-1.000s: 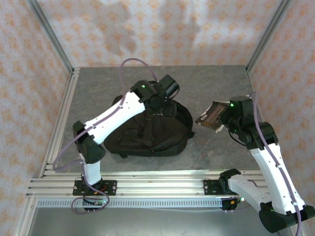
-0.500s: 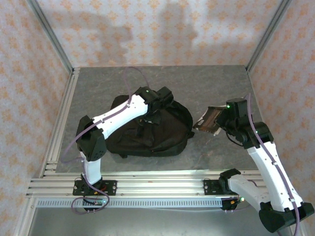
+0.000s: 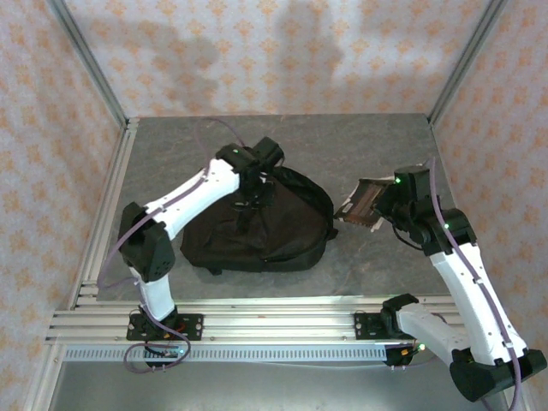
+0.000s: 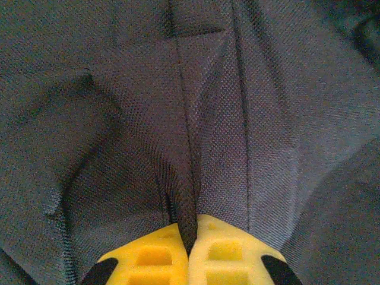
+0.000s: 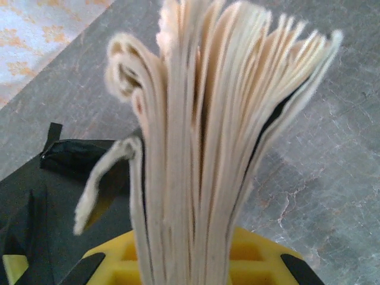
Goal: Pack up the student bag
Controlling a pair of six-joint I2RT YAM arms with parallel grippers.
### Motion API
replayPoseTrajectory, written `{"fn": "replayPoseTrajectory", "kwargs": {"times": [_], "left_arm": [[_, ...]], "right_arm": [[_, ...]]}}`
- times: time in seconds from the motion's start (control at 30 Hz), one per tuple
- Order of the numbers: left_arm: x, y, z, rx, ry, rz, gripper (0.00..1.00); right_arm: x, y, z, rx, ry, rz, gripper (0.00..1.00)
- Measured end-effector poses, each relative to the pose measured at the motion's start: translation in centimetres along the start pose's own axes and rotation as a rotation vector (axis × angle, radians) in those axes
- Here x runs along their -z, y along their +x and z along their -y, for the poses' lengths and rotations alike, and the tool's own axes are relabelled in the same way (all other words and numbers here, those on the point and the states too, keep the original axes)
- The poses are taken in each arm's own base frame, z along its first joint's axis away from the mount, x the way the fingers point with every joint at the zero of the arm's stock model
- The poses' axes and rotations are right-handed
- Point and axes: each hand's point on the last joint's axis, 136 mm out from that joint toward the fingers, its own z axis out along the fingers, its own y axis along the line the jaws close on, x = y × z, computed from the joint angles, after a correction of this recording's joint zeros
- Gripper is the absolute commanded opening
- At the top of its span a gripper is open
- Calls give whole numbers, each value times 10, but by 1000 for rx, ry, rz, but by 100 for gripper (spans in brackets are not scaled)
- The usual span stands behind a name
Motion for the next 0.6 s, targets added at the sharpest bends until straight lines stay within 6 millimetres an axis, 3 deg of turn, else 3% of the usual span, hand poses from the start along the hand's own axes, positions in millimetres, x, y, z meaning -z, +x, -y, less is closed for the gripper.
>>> {"fn": "replayPoseTrajectory", "kwargs": {"times": [0.13, 0.23, 0.4, 0.6], "left_arm": [[43, -8, -5, 34, 95, 82, 0], [63, -7, -9, 41, 138, 116, 0], [70, 0, -17, 45, 177, 109, 0], [65, 3, -12, 53, 236, 79, 0]], "right_arm": [[9, -9, -7, -4, -25, 28, 0], [11, -12, -11, -6, -38, 31, 0], [5, -7, -22, -6, -82, -9, 0], [-2, 6, -66, -48, -308, -110, 0]]}}
